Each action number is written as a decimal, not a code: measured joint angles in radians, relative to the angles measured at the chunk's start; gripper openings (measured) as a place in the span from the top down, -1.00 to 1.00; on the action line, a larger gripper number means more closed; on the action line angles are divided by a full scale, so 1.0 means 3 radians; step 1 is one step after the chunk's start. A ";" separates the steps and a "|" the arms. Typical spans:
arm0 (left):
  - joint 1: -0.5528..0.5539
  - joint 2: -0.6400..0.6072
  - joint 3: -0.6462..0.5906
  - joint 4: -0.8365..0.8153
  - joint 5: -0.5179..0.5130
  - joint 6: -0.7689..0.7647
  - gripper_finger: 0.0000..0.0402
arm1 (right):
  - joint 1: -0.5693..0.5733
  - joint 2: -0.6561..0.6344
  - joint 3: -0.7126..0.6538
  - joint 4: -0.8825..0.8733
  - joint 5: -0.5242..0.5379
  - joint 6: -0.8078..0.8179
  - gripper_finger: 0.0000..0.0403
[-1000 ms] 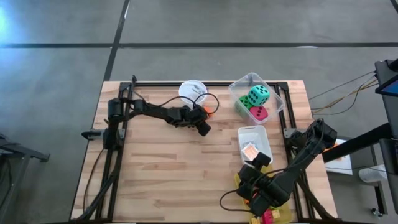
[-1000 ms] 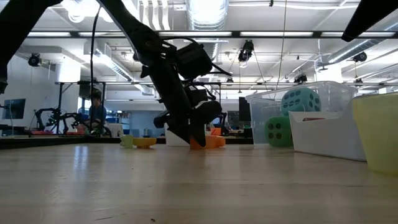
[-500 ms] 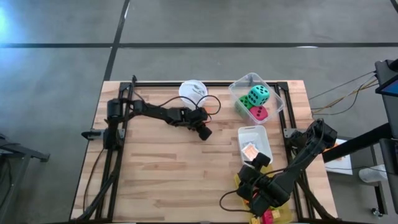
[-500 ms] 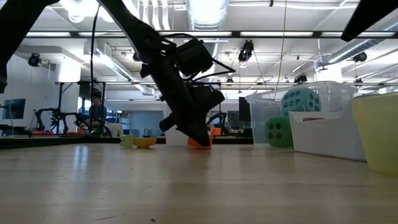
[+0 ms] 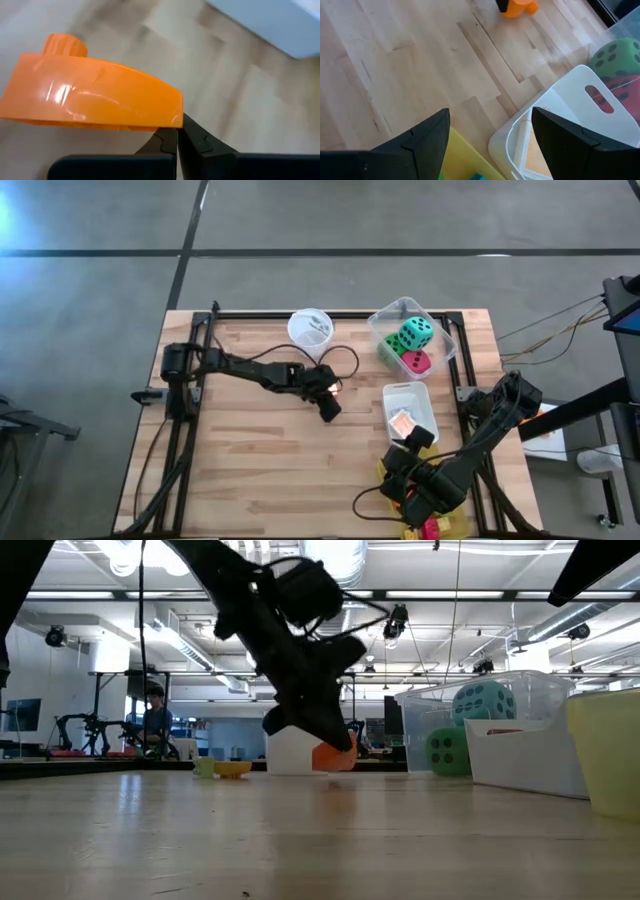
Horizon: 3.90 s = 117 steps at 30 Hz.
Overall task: Pick & Place Toys
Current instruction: Put the orange game piece into the yellow bin
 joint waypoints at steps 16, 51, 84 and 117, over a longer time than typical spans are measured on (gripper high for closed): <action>-0.0871 -0.0703 0.0001 0.0270 0.0132 0.0005 0.99 | 0.0186 0.0005 0.0000 0.0094 0.0488 -0.0882 -0.37; -0.1497 -0.0745 0.0004 0.1106 0.0531 -0.0232 1.00 | -0.0086 0.0005 0.0095 0.2256 0.0853 -0.4543 -0.37; -0.1585 -0.0745 0.0004 0.1371 0.0831 -0.0321 0.64 | -0.0235 -0.0001 0.0095 0.2458 0.0373 -0.4804 0.37; -0.1445 -0.1504 -0.0012 -0.1552 -0.0885 -0.0616 -0.32 | 0.0329 -0.0038 0.0248 0.0713 -0.2046 -0.1465 0.37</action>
